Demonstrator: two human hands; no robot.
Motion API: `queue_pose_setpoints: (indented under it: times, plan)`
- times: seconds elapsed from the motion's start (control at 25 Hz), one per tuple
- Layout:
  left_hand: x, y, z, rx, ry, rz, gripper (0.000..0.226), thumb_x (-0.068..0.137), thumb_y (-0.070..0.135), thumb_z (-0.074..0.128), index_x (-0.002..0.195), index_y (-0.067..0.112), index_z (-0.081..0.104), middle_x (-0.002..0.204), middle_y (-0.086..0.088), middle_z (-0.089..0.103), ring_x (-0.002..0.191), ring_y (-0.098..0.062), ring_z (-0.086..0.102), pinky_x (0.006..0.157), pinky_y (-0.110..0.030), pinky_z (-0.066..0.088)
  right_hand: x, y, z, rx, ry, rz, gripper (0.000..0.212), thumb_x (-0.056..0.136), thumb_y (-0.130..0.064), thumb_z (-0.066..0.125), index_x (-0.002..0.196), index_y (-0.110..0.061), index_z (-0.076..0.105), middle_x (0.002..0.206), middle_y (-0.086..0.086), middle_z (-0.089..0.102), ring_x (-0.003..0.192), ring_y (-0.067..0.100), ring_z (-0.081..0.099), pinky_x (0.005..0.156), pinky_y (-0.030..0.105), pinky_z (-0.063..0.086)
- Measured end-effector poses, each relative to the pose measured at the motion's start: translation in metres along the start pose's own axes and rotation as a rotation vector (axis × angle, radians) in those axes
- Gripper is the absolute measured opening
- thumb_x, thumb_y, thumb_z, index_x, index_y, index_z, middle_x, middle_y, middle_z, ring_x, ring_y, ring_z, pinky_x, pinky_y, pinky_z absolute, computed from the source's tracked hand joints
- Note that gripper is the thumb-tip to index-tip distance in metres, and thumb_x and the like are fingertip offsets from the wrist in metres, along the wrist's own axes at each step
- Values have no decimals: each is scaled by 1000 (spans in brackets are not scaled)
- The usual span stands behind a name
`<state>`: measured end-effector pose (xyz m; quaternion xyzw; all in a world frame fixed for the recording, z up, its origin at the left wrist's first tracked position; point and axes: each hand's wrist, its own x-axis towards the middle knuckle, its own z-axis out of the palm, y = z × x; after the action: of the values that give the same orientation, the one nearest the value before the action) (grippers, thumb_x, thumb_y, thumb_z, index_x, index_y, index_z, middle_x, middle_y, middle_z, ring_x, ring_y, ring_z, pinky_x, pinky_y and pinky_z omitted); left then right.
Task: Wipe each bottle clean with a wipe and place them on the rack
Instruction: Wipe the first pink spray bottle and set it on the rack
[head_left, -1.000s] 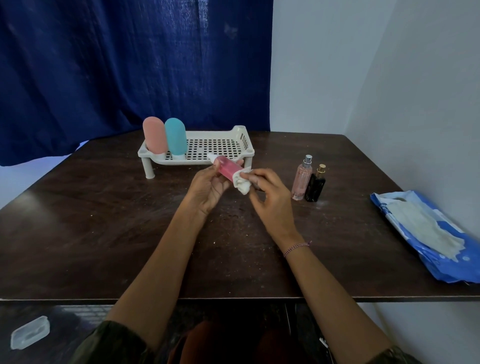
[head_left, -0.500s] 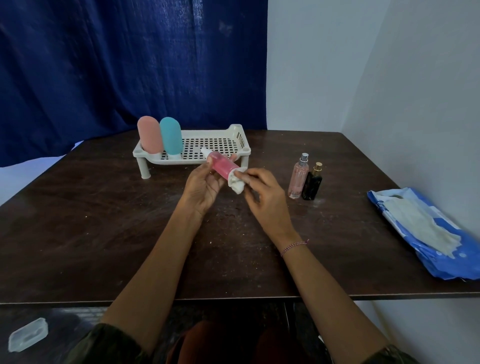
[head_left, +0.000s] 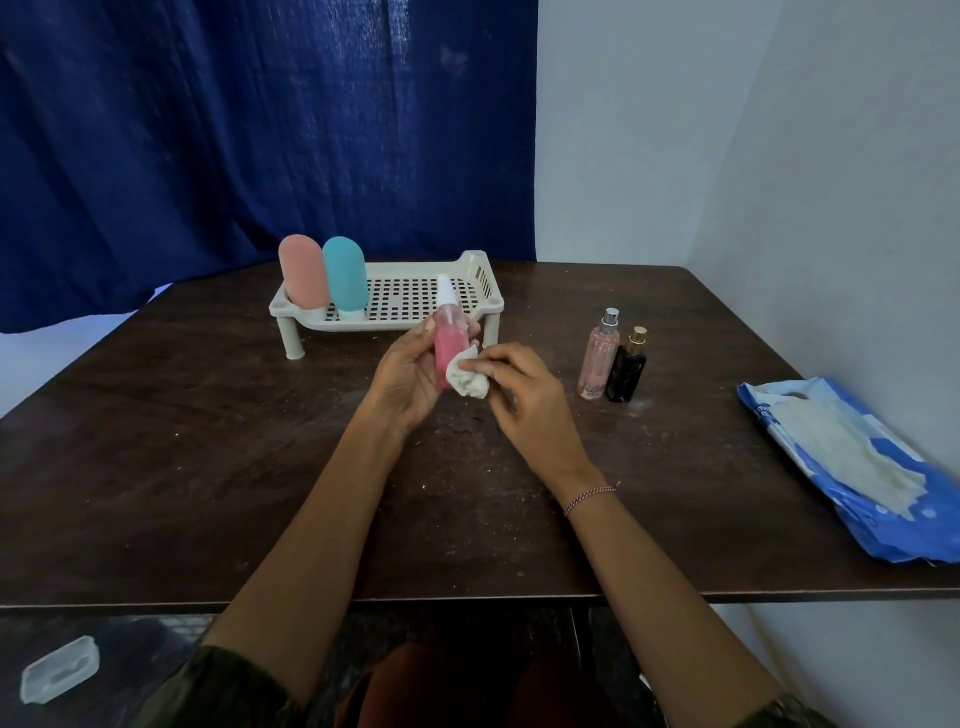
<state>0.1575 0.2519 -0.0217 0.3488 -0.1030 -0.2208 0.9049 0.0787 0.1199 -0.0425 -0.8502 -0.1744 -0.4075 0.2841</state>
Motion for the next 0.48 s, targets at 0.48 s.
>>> queue_pose_setpoints:
  times: [0.48]
  plan:
    - [-2, -11, 3, 330, -255, -133, 32, 88, 10, 47, 119, 8, 55, 114, -9, 62, 101, -16, 60, 95, -33, 46, 3, 4, -8, -18, 187, 182, 28, 82, 0, 66, 110, -4, 65, 105, 8, 57, 99, 15, 55, 86, 29, 51]
